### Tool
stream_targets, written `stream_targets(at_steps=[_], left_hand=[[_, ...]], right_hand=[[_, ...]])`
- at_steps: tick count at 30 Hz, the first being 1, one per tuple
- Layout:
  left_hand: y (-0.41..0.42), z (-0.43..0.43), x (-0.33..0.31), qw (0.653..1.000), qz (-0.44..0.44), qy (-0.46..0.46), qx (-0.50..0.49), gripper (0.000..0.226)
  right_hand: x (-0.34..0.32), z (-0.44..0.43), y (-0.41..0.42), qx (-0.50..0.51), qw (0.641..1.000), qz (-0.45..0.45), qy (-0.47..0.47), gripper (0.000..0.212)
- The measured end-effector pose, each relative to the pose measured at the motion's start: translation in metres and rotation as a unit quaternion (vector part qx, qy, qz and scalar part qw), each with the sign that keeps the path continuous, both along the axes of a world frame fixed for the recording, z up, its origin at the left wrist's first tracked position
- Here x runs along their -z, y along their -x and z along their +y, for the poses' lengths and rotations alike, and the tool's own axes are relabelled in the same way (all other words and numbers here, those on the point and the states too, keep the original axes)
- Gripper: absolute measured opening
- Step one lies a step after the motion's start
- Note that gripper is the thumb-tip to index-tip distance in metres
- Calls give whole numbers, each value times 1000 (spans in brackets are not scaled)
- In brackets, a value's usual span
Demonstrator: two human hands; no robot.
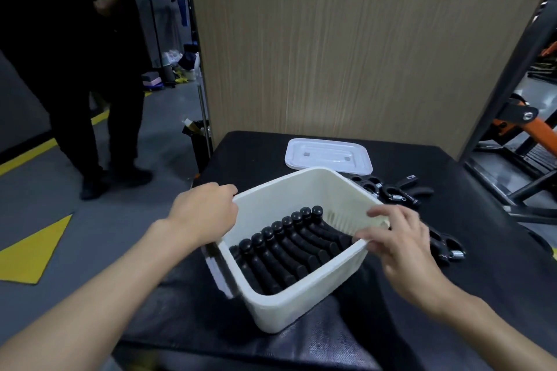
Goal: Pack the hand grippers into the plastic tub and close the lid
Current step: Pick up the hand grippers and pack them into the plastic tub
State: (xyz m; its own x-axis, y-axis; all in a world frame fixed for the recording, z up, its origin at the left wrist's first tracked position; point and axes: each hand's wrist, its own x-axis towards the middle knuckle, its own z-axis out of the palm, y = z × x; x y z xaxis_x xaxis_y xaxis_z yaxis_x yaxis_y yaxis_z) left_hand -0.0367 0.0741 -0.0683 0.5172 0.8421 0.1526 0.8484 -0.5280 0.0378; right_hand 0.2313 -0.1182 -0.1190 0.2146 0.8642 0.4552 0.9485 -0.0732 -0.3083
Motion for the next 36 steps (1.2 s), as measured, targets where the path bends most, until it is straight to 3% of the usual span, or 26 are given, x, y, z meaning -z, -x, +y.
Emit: stream_targets(at_steps=[3, 6, 9, 16, 20, 23, 25, 27, 29, 33, 36], left_hand=[[-4, -10, -4, 1000, 21, -14, 12, 32], [-11, -18, -6, 998, 43, -24, 34, 33], [-15, -19, -7, 996, 72, -21, 50, 33], [-22, -48, -14, 990, 86, 71, 84, 14], [-25, -62, -23, 984, 60, 148, 73, 18], [-40, -55, -29, 995, 87, 2, 51, 17], [-58, -38, -28, 992, 33, -84, 84, 14], [-82, -15, -23, 987, 3, -68, 146, 23], [-107, 2, -14, 979, 15, -37, 199, 28], [-147, 18, -3, 965, 74, 44, 249, 31], [-157, 26, 3, 956, 130, 48, 259, 26]], right_hand=[[-2, -1, -12, 41, 983, 178, -9, 41], [-6, -4, -9, 30, 905, 424, -13, 40], [-14, -2, 0, 53, 856, 513, -31, 34], [-33, 17, 5, 27, 869, 494, 13, 43], [-36, 36, -8, 58, 867, 492, 48, 40], [-37, 48, -13, 93, 889, 440, 82, 31], [-40, 55, -10, 118, 930, 335, 91, 34], [-42, 61, -4, 112, 971, 191, 90, 50], [-41, 64, 2, 79, 985, 116, 104, 55], [-32, 66, -2, 86, 979, 117, 144, 55], [-22, 68, -10, 75, 977, 158, 120, 65]])
